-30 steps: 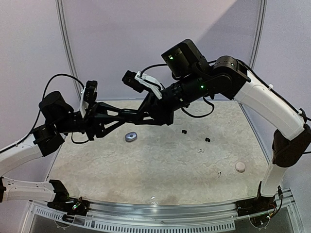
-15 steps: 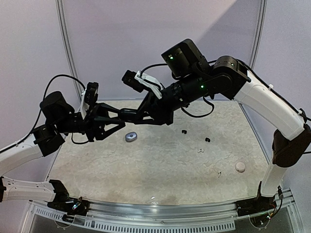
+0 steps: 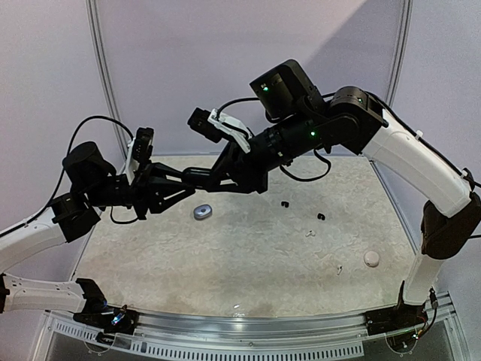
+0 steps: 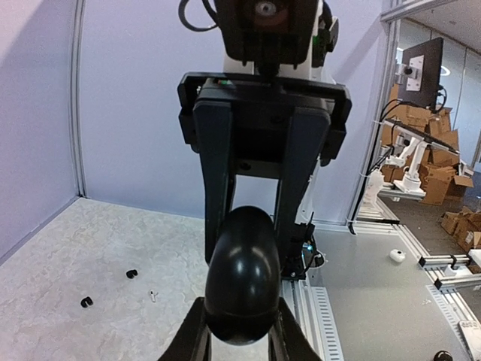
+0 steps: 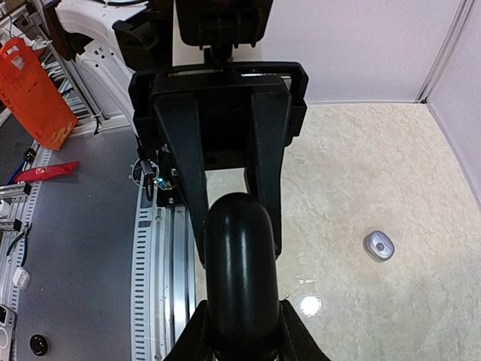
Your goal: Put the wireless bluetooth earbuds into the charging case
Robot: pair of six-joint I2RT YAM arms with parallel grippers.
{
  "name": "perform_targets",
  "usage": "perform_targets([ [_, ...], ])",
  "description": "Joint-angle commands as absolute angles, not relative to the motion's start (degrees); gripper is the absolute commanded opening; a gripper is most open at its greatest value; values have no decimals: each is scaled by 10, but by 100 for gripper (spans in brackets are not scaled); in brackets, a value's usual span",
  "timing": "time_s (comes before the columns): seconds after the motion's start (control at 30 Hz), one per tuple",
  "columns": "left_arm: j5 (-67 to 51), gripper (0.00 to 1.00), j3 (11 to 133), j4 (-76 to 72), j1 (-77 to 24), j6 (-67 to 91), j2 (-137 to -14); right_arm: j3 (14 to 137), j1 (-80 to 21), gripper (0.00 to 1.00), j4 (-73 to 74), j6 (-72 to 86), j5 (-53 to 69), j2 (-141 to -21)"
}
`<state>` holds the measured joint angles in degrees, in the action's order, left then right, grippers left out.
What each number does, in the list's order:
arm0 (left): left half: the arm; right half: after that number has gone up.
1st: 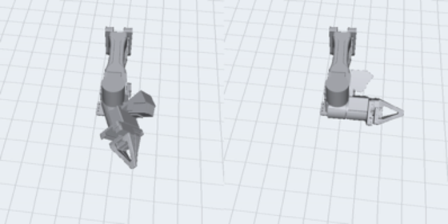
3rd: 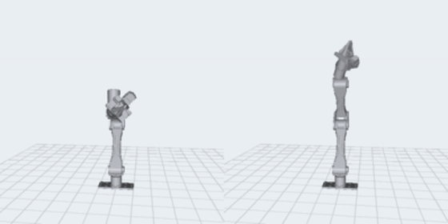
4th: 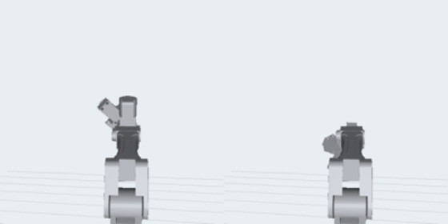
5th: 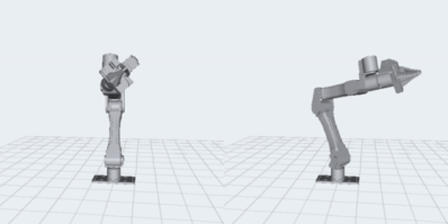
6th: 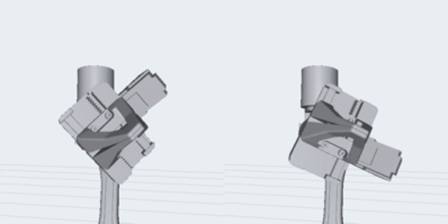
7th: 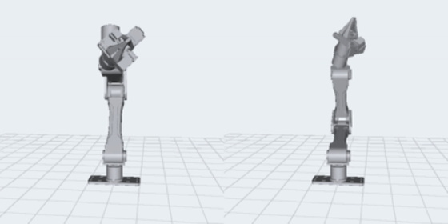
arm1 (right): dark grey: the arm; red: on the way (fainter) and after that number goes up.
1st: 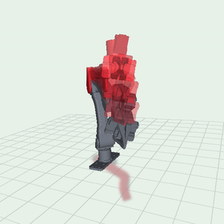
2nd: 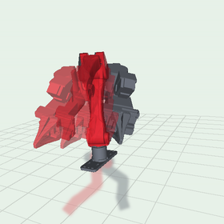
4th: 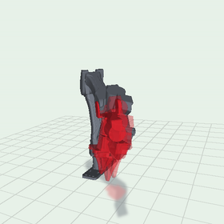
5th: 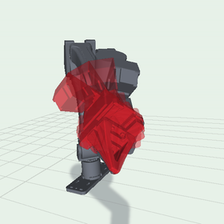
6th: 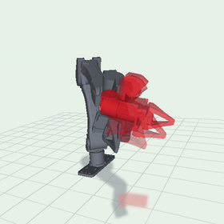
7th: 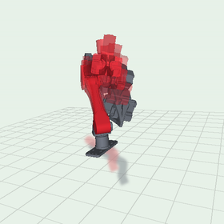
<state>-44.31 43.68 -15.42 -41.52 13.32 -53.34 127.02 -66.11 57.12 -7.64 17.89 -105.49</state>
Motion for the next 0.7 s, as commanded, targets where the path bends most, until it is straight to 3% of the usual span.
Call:
perform_targets([
  [0.0,-439,0,440,-157,-425,131,-529,1272,-665,4,555,-72,174,-1055],
  [0.03,-436,0,439,-159,-425,131,-529,1271,-665,11,554,-71,169,-1056],
  [0.1,-433,0,437,-159,-425,125,-528,1267,-665,35,545,-66,154,-1054],
  [0.17,-438,0,437,-156,-425,102,-527,1258,-664,45,528,-57,138,-1053],
  [0.67,-460,0,451,-57,-426,-64,-522,1250,-652,46,487,-23,86,-1045],
])
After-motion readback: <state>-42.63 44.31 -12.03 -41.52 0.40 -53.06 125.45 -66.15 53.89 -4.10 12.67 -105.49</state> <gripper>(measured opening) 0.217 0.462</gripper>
